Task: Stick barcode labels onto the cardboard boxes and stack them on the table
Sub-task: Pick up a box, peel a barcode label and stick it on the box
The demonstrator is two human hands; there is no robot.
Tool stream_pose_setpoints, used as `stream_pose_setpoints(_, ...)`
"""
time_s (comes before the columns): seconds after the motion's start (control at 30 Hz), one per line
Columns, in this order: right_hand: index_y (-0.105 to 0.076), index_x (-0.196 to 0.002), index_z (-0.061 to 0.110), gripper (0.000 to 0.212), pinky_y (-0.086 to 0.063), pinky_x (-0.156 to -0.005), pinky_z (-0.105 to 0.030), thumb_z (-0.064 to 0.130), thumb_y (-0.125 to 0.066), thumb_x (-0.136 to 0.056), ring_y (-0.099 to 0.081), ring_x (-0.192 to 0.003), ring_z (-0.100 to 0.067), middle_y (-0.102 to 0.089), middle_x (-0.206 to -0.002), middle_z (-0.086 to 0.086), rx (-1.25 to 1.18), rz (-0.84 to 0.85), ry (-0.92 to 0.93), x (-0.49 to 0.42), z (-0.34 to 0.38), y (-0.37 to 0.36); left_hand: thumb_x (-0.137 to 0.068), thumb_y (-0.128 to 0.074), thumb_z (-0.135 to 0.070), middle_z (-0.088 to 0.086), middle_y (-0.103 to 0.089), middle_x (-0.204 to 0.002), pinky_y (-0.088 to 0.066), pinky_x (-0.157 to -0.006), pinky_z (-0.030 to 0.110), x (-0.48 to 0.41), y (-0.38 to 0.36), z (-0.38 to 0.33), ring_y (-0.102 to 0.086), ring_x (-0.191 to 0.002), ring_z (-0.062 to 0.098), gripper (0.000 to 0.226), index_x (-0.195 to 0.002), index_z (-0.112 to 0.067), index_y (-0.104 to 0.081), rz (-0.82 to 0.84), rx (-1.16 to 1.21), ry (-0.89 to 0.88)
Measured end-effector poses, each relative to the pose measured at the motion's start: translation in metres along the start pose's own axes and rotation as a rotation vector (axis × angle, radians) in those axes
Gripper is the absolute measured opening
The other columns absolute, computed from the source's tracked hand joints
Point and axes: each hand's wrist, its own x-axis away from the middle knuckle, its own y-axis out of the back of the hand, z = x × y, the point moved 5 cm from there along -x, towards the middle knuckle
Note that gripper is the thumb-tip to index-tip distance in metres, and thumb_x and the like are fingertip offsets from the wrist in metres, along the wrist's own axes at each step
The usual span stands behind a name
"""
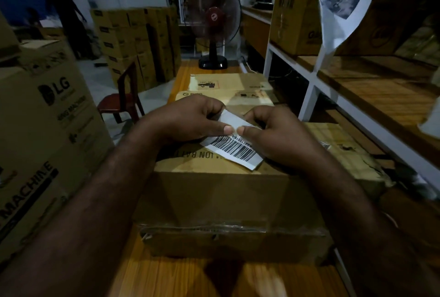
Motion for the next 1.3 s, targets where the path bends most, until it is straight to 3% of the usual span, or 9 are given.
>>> stream_pose_setpoints(0.2, -0.067, -0.092, 0.026, 0.01, -0.059, -0.071, -0.05, 0.024, -0.071, -0.083, -0.071, -0.077, -0.019, -0.07, -0.089, -0.003, -0.206, -0.017, -0.081, 0.0, 0.0, 0.005, -0.089, -0.07, -0.027, 0.004, -0.074, -0.092, -0.048, -0.063, 0.028, 0.001, -0.001, 0.002, -0.065, -0.074, 0.011, 0.014, -0.099, -0.016, -0.068, 0.034, 0.051, -0.009)
stream_pose_setpoints(0.3, -0.068, -0.098, 0.026, 0.018, -0.061, -0.071, -0.04, 0.032, -0.074, -0.082, -0.071, -0.075, -0.011, -0.073, -0.087, 0.003, -0.051, 0.149, -0.095, 0.0, 0.001, 0.005, -0.088, -0.07, -0.025, 0.006, -0.073, -0.089, -0.048, -0.061, 0.028, 0.004, -0.001, 0.001, -0.064, -0.071, 0.012, 0.017, -0.099, -0.012, -0.068, 0.019, 0.074, -0.029)
stream_pose_setpoints(0.4, -0.069, -0.092, 0.027, 0.015, -0.059, -0.066, -0.033, 0.034, -0.077, -0.081, -0.07, -0.072, -0.006, -0.073, -0.084, 0.007, 0.02, 0.231, -0.098, -0.001, -0.001, 0.011, -0.088, -0.071, -0.026, 0.007, -0.074, -0.093, -0.051, -0.063, 0.028, 0.005, -0.001, 0.001, -0.07, -0.082, 0.021, 0.017, -0.098, -0.012, -0.067, 0.005, 0.059, -0.023)
stream_pose_setpoints(0.53, -0.069, -0.089, 0.024, 0.012, -0.059, -0.07, -0.041, 0.031, -0.076, -0.083, -0.07, -0.078, -0.009, -0.072, -0.086, 0.005, 0.02, 0.222, -0.036, 0.002, -0.002, 0.012, -0.087, -0.072, -0.023, 0.004, -0.072, -0.085, -0.049, -0.056, 0.019, 0.007, 0.001, -0.001, -0.066, -0.069, 0.007, 0.012, -0.093, -0.015, -0.067, -0.009, 0.097, -0.031)
stream_pose_setpoints(0.67, -0.069, -0.092, 0.025, 0.008, -0.06, -0.073, -0.044, 0.028, -0.074, -0.085, -0.071, -0.08, -0.01, -0.074, -0.089, 0.004, -0.072, 0.197, -0.012, 0.005, -0.007, 0.01, -0.084, -0.075, -0.016, 0.006, -0.074, -0.085, -0.052, -0.055, 0.02, 0.007, 0.0, 0.0, -0.068, -0.071, 0.01, 0.012, -0.092, -0.015, -0.067, -0.013, 0.198, -0.032)
stream_pose_setpoints(0.87, -0.067, -0.093, 0.025, 0.006, -0.059, -0.066, -0.036, 0.022, -0.07, -0.089, -0.071, -0.077, -0.007, -0.072, -0.088, 0.004, -0.109, 0.172, 0.064, 0.009, -0.005, 0.011, -0.075, -0.082, -0.017, -0.002, -0.073, -0.101, -0.058, -0.068, 0.022, 0.006, -0.003, 0.0, -0.072, -0.089, 0.008, 0.049, -0.118, -0.023, -0.06, 0.064, 0.188, 0.018)
stream_pose_setpoints(1.03, -0.068, -0.092, 0.021, 0.006, -0.06, -0.066, -0.04, 0.019, -0.072, -0.087, -0.072, -0.077, -0.01, -0.073, -0.086, 0.001, -0.13, 0.141, 0.094, 0.01, -0.005, 0.012, -0.073, -0.083, -0.026, -0.001, -0.076, -0.098, -0.059, -0.077, 0.032, 0.002, -0.003, 0.002, -0.072, -0.089, 0.012, 0.034, -0.104, -0.02, -0.071, 0.111, 0.067, 0.042)
stream_pose_setpoints(1.2, -0.07, -0.094, 0.023, 0.012, -0.06, -0.063, -0.041, 0.024, -0.075, -0.084, -0.072, -0.074, -0.013, -0.073, -0.085, -0.003, -0.147, 0.067, 0.069, 0.007, -0.005, 0.017, -0.077, -0.079, -0.022, -0.005, -0.078, -0.091, -0.054, -0.063, 0.016, 0.004, -0.004, 0.001, -0.073, -0.083, 0.008, 0.026, -0.102, -0.022, -0.072, 0.128, 0.131, 0.031)
stream_pose_setpoints(1.3, -0.069, -0.097, 0.027, 0.022, -0.059, -0.061, -0.035, 0.037, -0.078, -0.08, -0.07, -0.072, -0.006, -0.072, -0.086, 0.003, -0.057, 0.044, 0.036, 0.008, -0.005, 0.017, -0.078, -0.078, -0.018, -0.006, -0.078, -0.089, -0.052, -0.062, 0.015, 0.006, -0.004, 0.0, -0.073, -0.081, 0.008, 0.021, -0.098, -0.023, -0.073, 0.135, 0.161, 0.021)
